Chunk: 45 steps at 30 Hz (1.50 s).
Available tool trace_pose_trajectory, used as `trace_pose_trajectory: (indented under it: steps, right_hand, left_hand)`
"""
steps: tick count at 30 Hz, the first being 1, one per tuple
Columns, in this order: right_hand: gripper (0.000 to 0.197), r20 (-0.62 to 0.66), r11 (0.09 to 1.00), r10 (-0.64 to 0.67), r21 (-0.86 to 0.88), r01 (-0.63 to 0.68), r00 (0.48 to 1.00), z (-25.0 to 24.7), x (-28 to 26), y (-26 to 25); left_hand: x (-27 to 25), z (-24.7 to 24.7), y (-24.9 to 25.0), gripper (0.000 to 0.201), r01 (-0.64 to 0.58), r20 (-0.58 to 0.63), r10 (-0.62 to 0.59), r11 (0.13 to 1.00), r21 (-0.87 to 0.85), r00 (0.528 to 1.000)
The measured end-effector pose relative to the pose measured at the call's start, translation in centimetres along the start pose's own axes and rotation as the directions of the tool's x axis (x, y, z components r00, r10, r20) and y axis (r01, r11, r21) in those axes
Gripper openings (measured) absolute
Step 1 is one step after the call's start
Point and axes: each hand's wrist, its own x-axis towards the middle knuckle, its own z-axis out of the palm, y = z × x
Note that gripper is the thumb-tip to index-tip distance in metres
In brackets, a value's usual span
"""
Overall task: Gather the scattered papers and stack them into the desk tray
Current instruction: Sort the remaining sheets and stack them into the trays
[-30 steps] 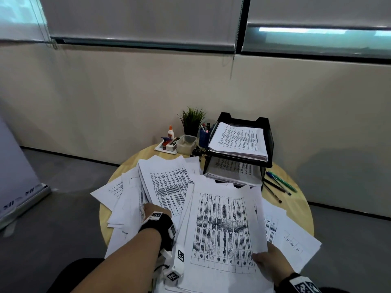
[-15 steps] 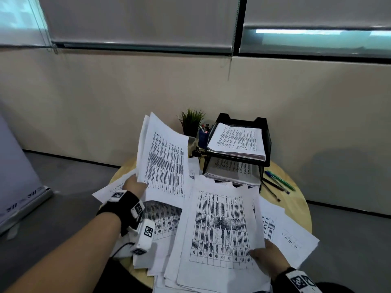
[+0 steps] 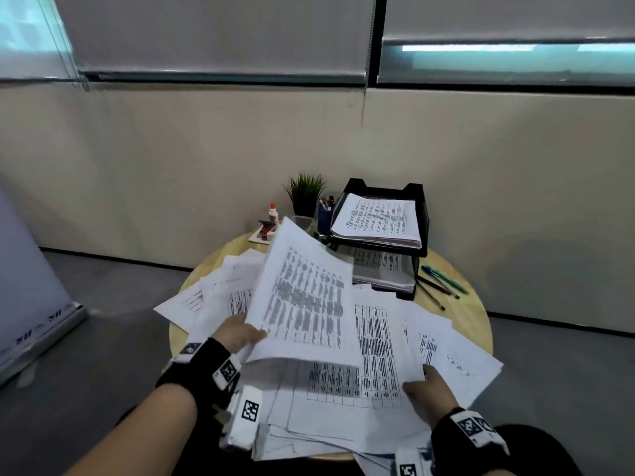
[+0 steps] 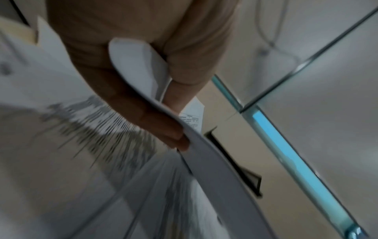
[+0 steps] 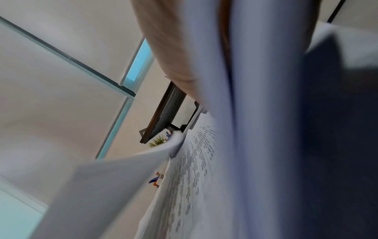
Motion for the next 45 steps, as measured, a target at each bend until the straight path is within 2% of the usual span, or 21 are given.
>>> trace_pose_trajectory:
  steps: [2,4,6,9,12,14,16,18,19,20,23,26,28,31,35,37,40,41,43,44,45]
  right_hand:
    - [0.032,-0.013,1.0,0.003,-0.006,-0.003,1.0,-0.1,0.0,-0.1]
    - [0.031,0.0,0.999,-0.004,-0.032,0.004,1.0,-0.3,0.1,0.1]
    - [0.026,0.021,0.999,-0.006,-0.038,0.007,1.0,-0.5,0.0,0.1]
    - [0.017,0.026,1.0,0.016,0.016,-0.017,1.0,-0.5,0.6,0.1]
    - [0.034,0.046,0.987,0.069,0.14,-0.075,0.997,-0.5,1.1,-0.1]
    - [0.023,0.048,0.981,0.057,0.185,-0.065,0.997,-0.5,0.9,-0.4]
    - [0.009,0.1,0.971,0.035,0.233,-0.058,0.994,-0.4,0.5,-0.8]
    - [0.016,0.175,0.961,0.044,0.262,-0.09,0.984,0.1,0.7,-0.6]
    - [0.021,0.194,0.967,0.048,0.238,-0.094,0.98,0.3,1.0,-0.3]
    - [0.026,0.207,0.974,0.042,0.208,-0.086,0.977,0.4,1.3,0.0]
    - [0.03,0.23,0.975,0.056,0.196,-0.103,0.972,0.1,1.4,-0.2]
    - [0.026,0.287,0.962,0.007,0.261,-0.085,0.958,-0.6,0.6,-1.3]
    - [0.026,0.294,0.954,-0.049,0.296,-0.042,0.954,-1.1,0.1,-2.0]
    - [0.031,0.265,0.93,-0.103,0.367,-0.001,0.959,-1.6,0.0,-2.5]
    - [0.04,0.285,0.859,-0.197,0.512,0.025,0.938,-2.0,-0.9,-3.3]
    - [0.049,0.297,0.842,-0.246,0.536,0.052,0.923,-1.7,-1.5,-3.7]
    - [0.083,0.332,0.836,-0.297,0.544,0.076,0.895,-1.0,-2.3,-4.0]
    - [0.08,0.333,0.83,-0.317,0.551,0.089,0.888,-0.7,-2.6,-4.4]
    - [0.042,0.313,0.818,-0.35,0.561,0.125,0.883,-0.6,-3.0,-5.1]
    - [0.034,0.291,0.825,-0.357,0.544,0.154,0.888,-0.6,-2.9,-5.4]
    - [0.037,0.273,0.834,-0.364,0.522,0.18,0.891,-0.7,-3.0,-5.8]
  left_hand:
    - [-0.5,1.5,-0.9,0.057,0.029,0.085,-0.035,0.997,0.065,0.996]
    - [-0.8,3.3,-1.8,0.048,0.063,0.153,-0.093,0.98,0.19,0.984]
    - [-1.0,4.7,-2.5,0.051,0.077,0.121,-0.127,0.933,0.351,0.985]
    - [-1.0,5.7,-2.7,0.059,0.082,0.03,-0.11,0.878,0.472,0.994]
    - [-1.3,6.4,-2.1,0.049,0.052,0.04,-0.087,0.838,0.543,0.995]
    - [-1.6,7.1,-1.9,0.041,0.001,0.067,-0.05,0.809,0.587,0.996]
    - [-1.7,7.8,-1.9,0.047,-0.023,0.083,-0.033,0.805,0.592,0.996]
    - [-1.8,8.6,-1.9,0.054,-0.04,0.111,-0.034,0.8,0.598,0.993]
    - [-2.0,8.8,-1.8,0.044,-0.052,0.123,-0.027,0.801,0.596,0.992]
    - [-2.1,8.9,-1.7,0.032,-0.068,0.129,-0.008,0.813,0.579,0.992]
    - [-1.9,8.5,-1.7,0.038,-0.065,0.118,0.013,0.888,0.455,0.993]
    - [-1.3,7.6,-1.8,0.078,-0.028,0.016,0.024,0.919,0.393,1.0]
    - [-1.3,7.0,-1.4,0.091,0.025,-0.02,-0.021,0.97,0.242,1.0]
    - [-1.0,5.9,-1.0,0.088,0.047,0.056,-0.047,0.999,0.0,0.997]
    - [-1.7,4.7,-0.6,0.074,0.127,0.269,-0.018,0.91,-0.395,0.963]
    - [-2.0,4.6,-0.1,0.069,0.098,0.309,0.056,0.882,-0.46,0.949]
    - [-3.4,4.3,2.2,0.04,0.033,0.275,0.12,0.868,-0.495,0.954]
    - [-3.9,4.1,3.0,0.04,0.02,0.247,0.122,0.863,-0.505,0.961]
    - [-4.2,3.8,3.7,0.041,-0.01,0.234,0.157,0.848,-0.529,0.959]
    - [-3.9,3.6,3.5,0.05,-0.04,0.248,0.209,0.834,-0.55,0.946]
    - [-3.6,3.5,3.6,0.068,-0.082,0.278,0.268,0.841,-0.535,0.922]
